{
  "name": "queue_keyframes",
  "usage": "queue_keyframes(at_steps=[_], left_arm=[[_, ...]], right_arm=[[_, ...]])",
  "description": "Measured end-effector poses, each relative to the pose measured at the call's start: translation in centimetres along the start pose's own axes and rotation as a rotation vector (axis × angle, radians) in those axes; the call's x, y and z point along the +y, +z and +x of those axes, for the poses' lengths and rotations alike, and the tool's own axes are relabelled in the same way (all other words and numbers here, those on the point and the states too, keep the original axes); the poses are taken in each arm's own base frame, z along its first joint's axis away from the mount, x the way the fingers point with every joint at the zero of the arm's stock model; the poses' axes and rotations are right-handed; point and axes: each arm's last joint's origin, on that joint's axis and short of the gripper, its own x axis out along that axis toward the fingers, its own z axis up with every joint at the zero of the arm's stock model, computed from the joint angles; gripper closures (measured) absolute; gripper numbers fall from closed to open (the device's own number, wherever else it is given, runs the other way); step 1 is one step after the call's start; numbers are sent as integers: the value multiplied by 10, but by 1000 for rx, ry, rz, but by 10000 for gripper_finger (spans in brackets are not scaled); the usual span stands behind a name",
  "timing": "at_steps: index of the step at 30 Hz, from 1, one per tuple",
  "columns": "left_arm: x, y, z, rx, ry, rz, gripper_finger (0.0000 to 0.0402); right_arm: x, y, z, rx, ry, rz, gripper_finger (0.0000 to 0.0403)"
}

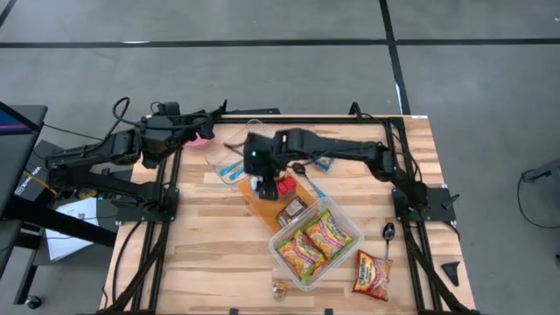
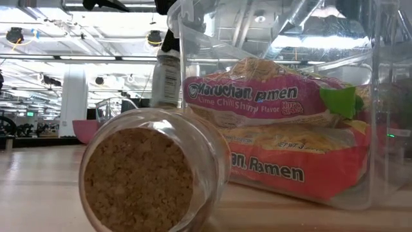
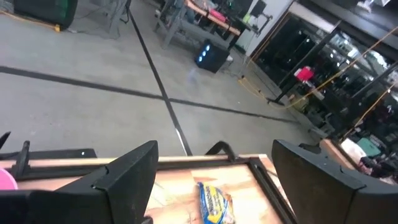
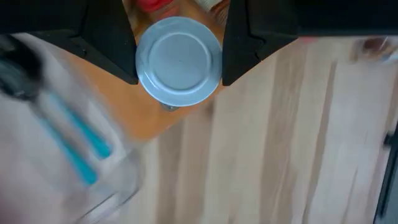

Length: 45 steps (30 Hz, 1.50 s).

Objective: Pick & Place Food Item
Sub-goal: Put the white seasoning bottle into the orange bin

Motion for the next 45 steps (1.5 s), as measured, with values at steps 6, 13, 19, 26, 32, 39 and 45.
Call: queue_keyframes(at_steps=[6, 13, 19, 26, 32, 39, 45], left_arm=[[9, 7, -9, -6, 5, 1, 92], [11, 10, -13, -19, 0, 0, 92], [10, 9, -12, -11, -1, 6, 92], [9, 8, -12, -7, -8, 7, 92], [10, 8, -12, -7, -8, 7, 92], [10, 8, -12, -7, -8, 7, 92], [9, 9, -12, -7, -8, 3, 92]], right_arm=[[10, -8, 25, 90, 19, -40, 212], [1, -8, 30, 87, 6, -32, 212], [-18, -7, 27, 56, -35, -18, 209], [-33, -15, 35, 70, -11, -22, 205], [-31, -25, 55, 95, 37, -28, 204], [-29, -25, 56, 92, 37, -42, 204], [-40, -25, 54, 77, 20, -23, 203]])
